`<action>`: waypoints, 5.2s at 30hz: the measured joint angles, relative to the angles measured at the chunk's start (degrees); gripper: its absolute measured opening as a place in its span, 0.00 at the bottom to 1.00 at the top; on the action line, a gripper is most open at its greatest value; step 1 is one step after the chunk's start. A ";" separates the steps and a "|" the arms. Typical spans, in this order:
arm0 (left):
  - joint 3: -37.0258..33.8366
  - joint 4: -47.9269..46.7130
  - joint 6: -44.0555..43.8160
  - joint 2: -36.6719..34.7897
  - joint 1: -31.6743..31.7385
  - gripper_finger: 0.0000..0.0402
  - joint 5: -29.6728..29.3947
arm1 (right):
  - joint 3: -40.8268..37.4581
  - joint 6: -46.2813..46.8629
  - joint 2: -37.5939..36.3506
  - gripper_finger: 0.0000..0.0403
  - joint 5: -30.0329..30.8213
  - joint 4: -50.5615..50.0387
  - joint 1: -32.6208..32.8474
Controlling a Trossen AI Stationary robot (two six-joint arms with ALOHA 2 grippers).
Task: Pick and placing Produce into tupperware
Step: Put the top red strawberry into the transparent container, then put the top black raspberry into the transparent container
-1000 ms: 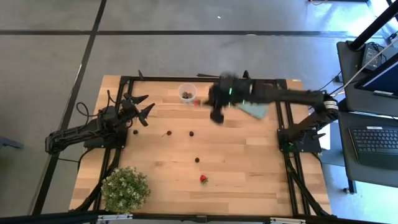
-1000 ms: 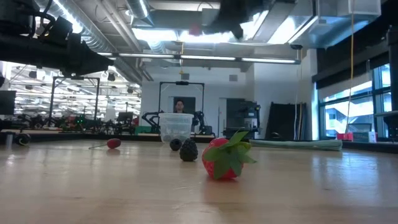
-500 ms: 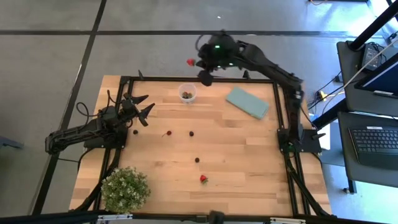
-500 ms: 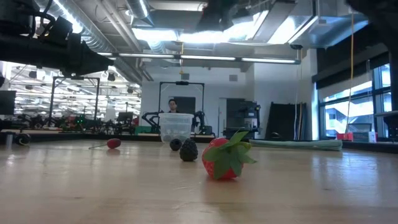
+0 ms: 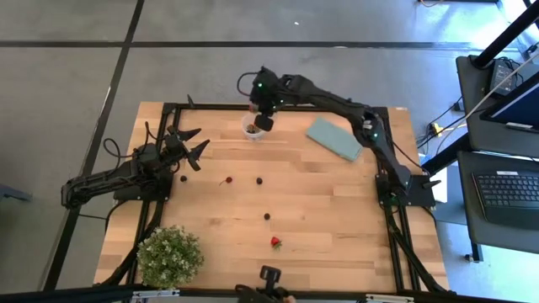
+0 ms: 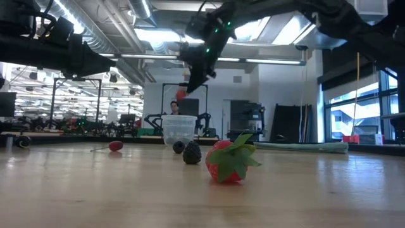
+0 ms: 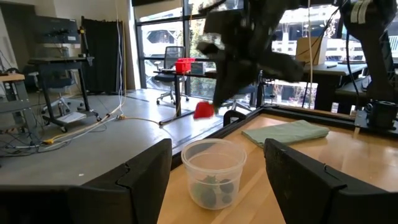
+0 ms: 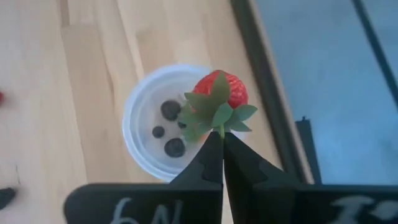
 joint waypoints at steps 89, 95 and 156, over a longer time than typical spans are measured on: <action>0.02 0.02 0.02 0.01 -0.01 0.62 -0.20 | 0.03 -0.22 7.19 0.21 -1.41 -1.64 2.01; 0.01 0.02 0.04 0.00 -0.01 0.62 -0.20 | 1.14 -0.44 3.16 0.27 -1.66 -2.54 2.01; 0.02 0.02 -0.04 0.01 -0.01 0.62 -0.31 | -77.77 5.86 -22.78 0.27 -18.99 84.64 20.78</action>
